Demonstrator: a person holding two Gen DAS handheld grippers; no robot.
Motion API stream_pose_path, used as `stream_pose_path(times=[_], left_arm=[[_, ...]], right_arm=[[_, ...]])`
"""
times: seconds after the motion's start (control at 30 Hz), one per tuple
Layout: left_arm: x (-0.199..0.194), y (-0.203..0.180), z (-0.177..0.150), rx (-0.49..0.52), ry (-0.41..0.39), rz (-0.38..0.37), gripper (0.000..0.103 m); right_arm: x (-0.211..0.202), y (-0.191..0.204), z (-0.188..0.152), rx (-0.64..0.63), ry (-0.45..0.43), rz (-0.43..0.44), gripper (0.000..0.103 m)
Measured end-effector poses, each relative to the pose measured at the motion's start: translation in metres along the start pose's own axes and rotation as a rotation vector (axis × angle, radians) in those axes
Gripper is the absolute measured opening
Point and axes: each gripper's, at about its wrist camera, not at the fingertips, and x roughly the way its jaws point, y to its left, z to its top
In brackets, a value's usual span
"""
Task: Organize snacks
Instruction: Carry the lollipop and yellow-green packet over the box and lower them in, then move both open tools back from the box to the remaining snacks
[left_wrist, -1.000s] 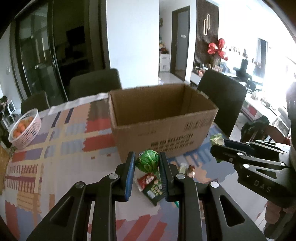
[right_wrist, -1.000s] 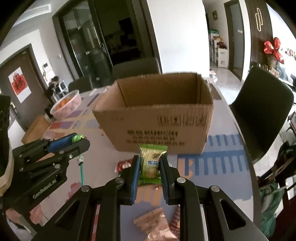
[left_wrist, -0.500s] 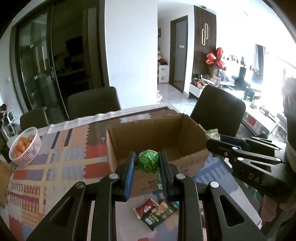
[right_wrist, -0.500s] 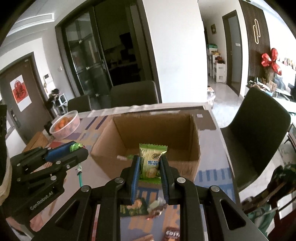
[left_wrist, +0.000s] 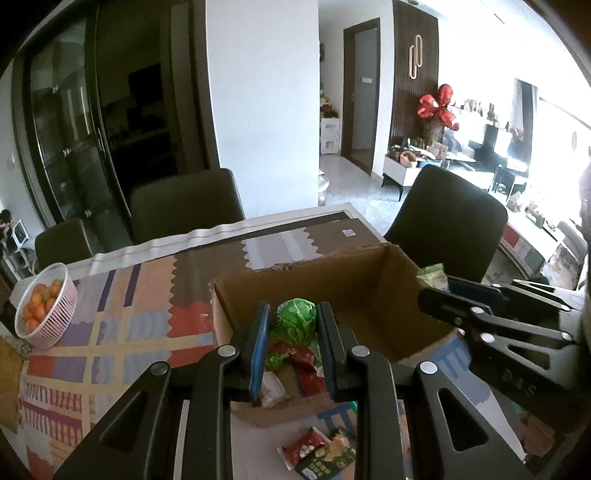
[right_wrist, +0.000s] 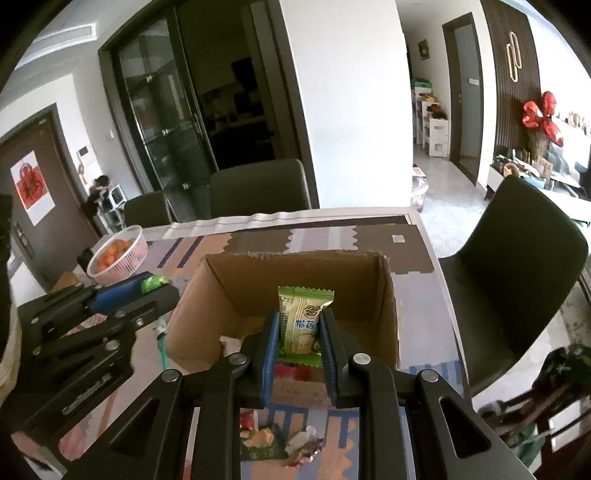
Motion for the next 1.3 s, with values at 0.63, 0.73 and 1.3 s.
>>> stream_pose_path(times=[0.63,0.73,1.3], left_arm=[[-0.015,0.0,-0.019,0.005,-0.022,0.041,0.067],[-0.03,-0.006,-0.031,0.012,-0.039,0.013,0.069],[-0.074,-0.037,-0.106,-0.038,-0.001,-0.032,0.07]], right_arm=[[0.001,-0.008,-0.015,0.001,0.016,-0.077,0.049],[-0.014,-0.006,-0.025,-0.019,-0.005,-0.08,0.05],[-0.057,-0.006,-0.094,-0.075,0.02,-0.038,0.05]])
